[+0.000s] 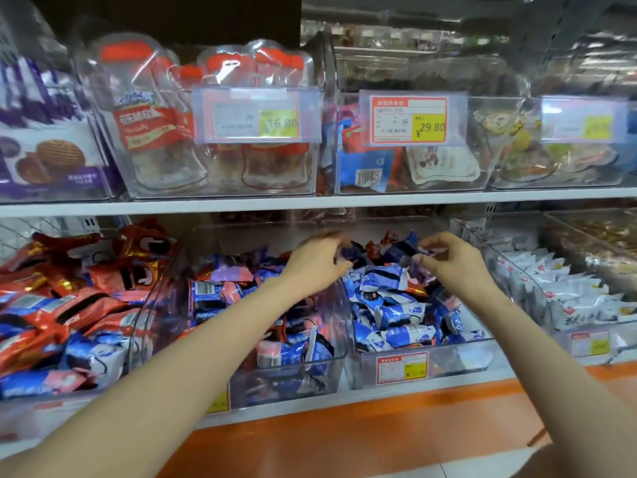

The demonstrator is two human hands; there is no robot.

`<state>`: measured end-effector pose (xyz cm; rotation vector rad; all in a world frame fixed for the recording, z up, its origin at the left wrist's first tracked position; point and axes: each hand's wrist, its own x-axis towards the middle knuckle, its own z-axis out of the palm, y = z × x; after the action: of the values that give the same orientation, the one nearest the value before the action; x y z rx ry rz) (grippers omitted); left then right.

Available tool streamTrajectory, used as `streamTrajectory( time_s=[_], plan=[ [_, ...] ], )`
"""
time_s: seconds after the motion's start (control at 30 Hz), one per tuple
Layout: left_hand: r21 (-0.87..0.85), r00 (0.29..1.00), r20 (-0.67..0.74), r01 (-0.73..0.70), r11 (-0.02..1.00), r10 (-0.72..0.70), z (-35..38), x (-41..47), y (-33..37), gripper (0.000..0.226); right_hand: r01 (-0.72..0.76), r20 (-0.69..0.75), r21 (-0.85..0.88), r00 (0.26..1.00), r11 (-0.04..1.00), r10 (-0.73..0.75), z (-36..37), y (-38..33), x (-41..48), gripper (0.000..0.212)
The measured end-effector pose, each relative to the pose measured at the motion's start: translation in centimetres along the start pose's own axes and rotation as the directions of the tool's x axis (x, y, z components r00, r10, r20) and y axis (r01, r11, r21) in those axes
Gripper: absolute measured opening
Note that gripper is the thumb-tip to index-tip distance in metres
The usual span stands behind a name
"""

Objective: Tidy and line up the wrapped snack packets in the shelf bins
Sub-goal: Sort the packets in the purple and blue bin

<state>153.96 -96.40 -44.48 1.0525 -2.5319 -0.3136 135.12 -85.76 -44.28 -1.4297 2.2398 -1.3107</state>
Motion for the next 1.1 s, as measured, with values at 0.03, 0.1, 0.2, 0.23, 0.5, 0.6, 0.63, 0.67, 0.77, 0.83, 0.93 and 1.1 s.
streamTrajectory(
  time_s=[0.03,0.1,0.2,0.23,0.5,0.6,0.63,0.67,0.77,0.83,0.93,1.1],
  plan=[
    [0.018,1.000,-0.026,0.013,1.000,-0.012,-0.5,-0.7,-1.4,0.037,0.021,-0.001,-0.002,1.000,1.000,-0.021,0.1,-0.2,-0.1,0.025],
    [0.053,0.997,-0.070,0.037,0.998,-0.033,-1.7,-2.3,-4.2,0.035,0.087,0.024,-0.020,0.996,0.996,-0.087,0.7,-1.0,-0.5,0.022],
    [0.045,0.991,-0.127,0.043,0.998,-0.037,-3.5,-5.0,-7.7,0.029,0.232,0.107,-0.044,0.968,0.972,-0.227,2.4,-2.7,-1.2,0.019],
    [0.041,0.990,-0.136,0.044,0.998,-0.038,-3.9,-5.8,-8.6,0.027,0.293,0.142,-0.055,0.949,0.955,-0.283,3.1,-3.3,-1.5,0.018],
    [0.109,0.998,-0.007,-0.056,0.992,0.057,-4.7,-9.5,-12.2,0.015,0.644,0.394,-0.140,0.733,0.752,-0.555,9.8,-7.4,-2.9,0.014],
    [0.113,0.989,0.074,-0.138,0.984,0.130,-4.3,-10.8,-12.8,0.012,0.698,0.586,-0.216,0.652,0.683,-0.481,12.2,-8.5,-3.4,0.018],
    [0.137,0.989,0.058,-0.140,0.981,0.133,-4.4,-11.0,-13.1,0.013,0.701,0.642,-0.258,0.638,0.664,-0.424,12.9,-8.7,-3.5,0.019],
    [0.175,0.992,0.023,-0.127,0.976,0.125,-4.7,-11.2,-13.4,0.014,0.703,0.683,-0.309,0.633,0.641,-0.365,13.6,-8.8,-3.7,0.022],
    [0.270,0.996,-0.068,-0.043,0.962,0.064,-5.5,-11.7,-14.3,0.020,0.685,0.742,-0.401,0.632,0.608,-0.224,15.1,-8.9,-3.8,0.033],
    [0.288,0.998,-0.017,-0.051,0.956,0.058,-5.3,-12.1,-14.2,0.024,0.656,0.747,-0.401,0.638,0.639,-0.187,15.4,-9.1,-3.7,0.029],
    [0.381,0.995,0.090,-0.082,0.921,0.052,-4.2,-12.3,-13.4,0.033,0.604,0.762,-0.375,0.633,0.704,-0.138,15.4,-9.3,-3.5,0.021],
    [0.568,0.991,0.133,-0.083,0.819,0.008,-3.6,-11.8,-12.9,0.033,0.512,0.710,-0.287,0.681,0.810,-0.179,14.5,-9.4,-3.1,0.007]
  ],
)
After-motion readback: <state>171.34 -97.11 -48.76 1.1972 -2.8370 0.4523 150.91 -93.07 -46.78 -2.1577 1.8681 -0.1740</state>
